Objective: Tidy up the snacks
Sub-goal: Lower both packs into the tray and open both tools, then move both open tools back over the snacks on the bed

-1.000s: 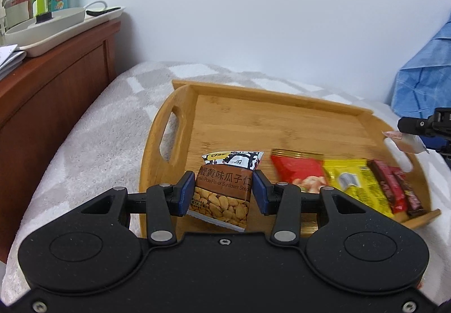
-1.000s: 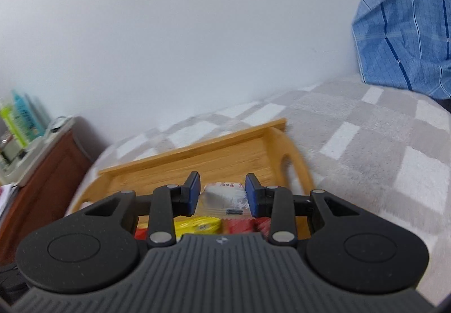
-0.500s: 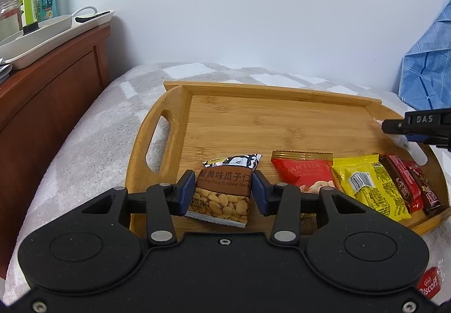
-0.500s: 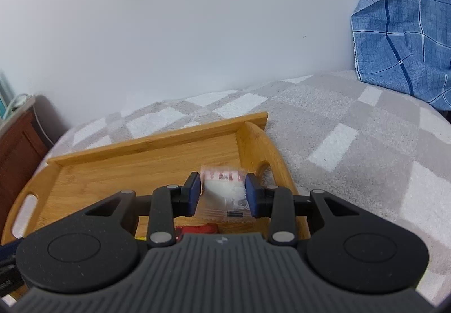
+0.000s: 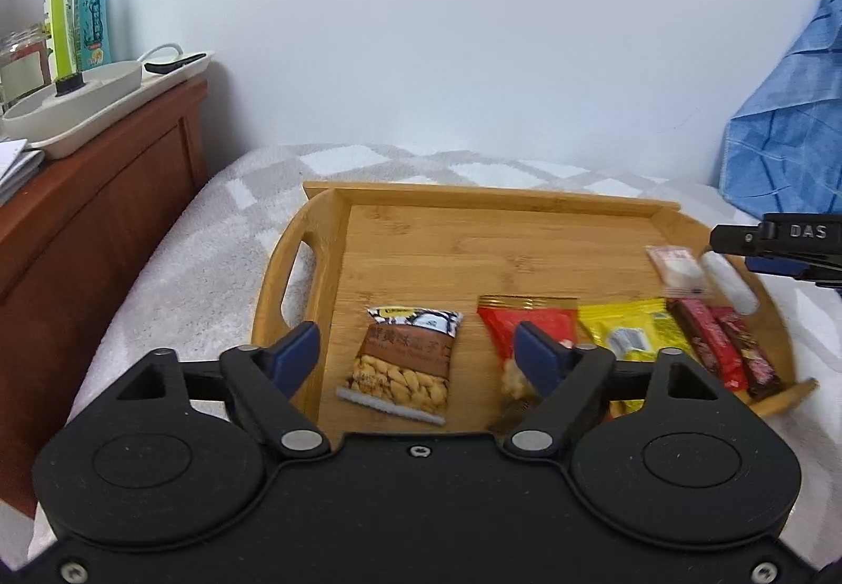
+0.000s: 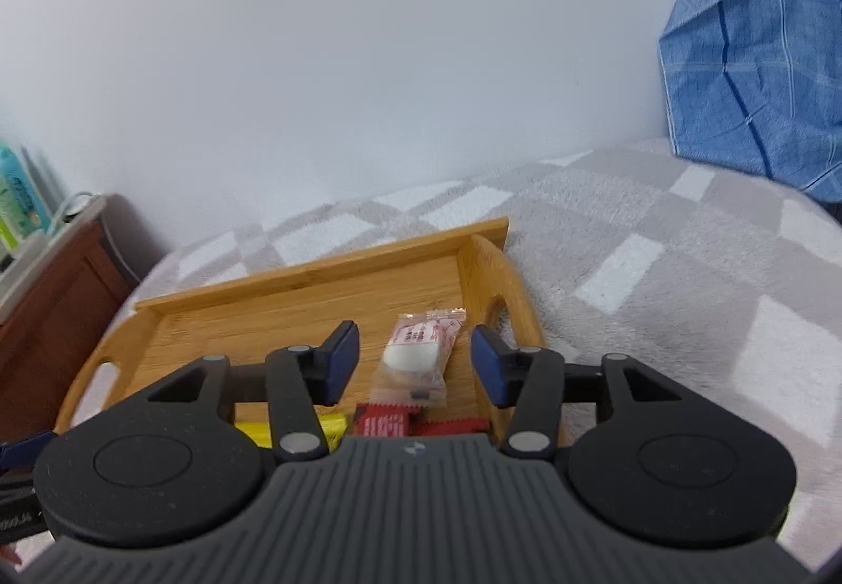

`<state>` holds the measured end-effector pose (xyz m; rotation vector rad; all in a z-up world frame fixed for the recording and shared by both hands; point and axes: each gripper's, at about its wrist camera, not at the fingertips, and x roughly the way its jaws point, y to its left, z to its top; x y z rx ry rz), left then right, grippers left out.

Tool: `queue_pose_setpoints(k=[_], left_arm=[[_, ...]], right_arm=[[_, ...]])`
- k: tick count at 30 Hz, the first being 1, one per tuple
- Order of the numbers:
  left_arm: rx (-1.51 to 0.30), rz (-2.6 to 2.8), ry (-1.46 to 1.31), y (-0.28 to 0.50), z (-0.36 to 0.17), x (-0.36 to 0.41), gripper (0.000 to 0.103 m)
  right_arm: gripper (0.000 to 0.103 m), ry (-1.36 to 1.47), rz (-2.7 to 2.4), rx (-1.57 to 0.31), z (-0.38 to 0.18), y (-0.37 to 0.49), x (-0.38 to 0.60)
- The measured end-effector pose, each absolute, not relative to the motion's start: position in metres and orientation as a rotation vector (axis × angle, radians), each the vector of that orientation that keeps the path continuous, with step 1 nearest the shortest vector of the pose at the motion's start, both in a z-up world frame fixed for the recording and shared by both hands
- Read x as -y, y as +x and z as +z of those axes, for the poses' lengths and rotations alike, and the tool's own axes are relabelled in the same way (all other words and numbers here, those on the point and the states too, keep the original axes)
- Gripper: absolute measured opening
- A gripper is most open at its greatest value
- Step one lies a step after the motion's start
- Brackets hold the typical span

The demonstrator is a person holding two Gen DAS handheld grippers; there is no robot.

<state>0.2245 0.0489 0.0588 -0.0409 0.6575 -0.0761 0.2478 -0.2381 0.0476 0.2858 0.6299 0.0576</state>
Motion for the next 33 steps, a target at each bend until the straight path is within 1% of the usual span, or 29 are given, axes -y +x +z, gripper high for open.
queue_pose_setpoints(k=[3, 11, 14, 19, 22, 23, 25, 26, 28, 30, 31, 32, 33], left_arm=[[-0.646, -0.104, -0.050, 0.203, 0.069, -0.049, 0.091], [-0.589, -0.164, -0.069, 0.130, 0.080, -0.044, 0.101], [-0.562, -0.169, -0.058, 0.102, 0.076, -0.040, 0.102], [-0.546, -0.164, -0.021, 0.068, 0.065, -0.035, 0.103], [-0.551, -0.160, -0.007, 0.056, 0.056, -0.030, 0.103], [-0.553, -0.164, 0.007, 0.054, 0.052, -0.029, 0.103], [-0.555, -0.161, 0.047, 0.051, 0.046, -0.025, 0.102], [-0.555, -0.156, 0.072, 0.052, 0.043, -0.023, 0.101], [-0.567, -0.153, 0.114, 0.051, 0.038, -0.018, 0.094], [-0.591, -0.168, 0.132, 0.053, 0.035, -0.015, 0.080], [-0.604, -0.176, 0.135, 0.054, 0.033, -0.014, 0.076], [-0.621, -0.186, 0.135, 0.055, 0.032, -0.014, 0.070], [-0.634, -0.190, 0.133, 0.056, 0.030, -0.013, 0.067]], right_arm=[[0.075, 0.263, 0.083, -0.592, 0.061, 0.219, 0.239], [0.086, 0.176, 0.172, -0.539, 0.068, 0.131, 0.230], [0.090, 0.162, 0.190, -0.529, 0.063, 0.102, 0.228], [0.091, 0.139, 0.170, -0.513, 0.046, 0.060, 0.224], [0.097, 0.123, 0.117, -0.493, 0.034, 0.036, 0.219], [0.101, 0.126, 0.103, -0.488, 0.031, 0.030, 0.218], [0.103, 0.152, 0.099, -0.485, 0.024, 0.019, 0.216], [0.103, 0.160, 0.105, -0.488, 0.021, 0.016, 0.214], [0.103, 0.158, 0.102, -0.494, 0.015, 0.009, 0.207], [0.103, 0.147, 0.114, -0.502, 0.011, 0.006, 0.201], [0.103, 0.144, 0.125, -0.503, 0.009, 0.005, 0.198], [0.102, 0.140, 0.128, -0.499, 0.009, 0.004, 0.195], [0.102, 0.131, 0.130, -0.495, 0.008, 0.004, 0.192]])
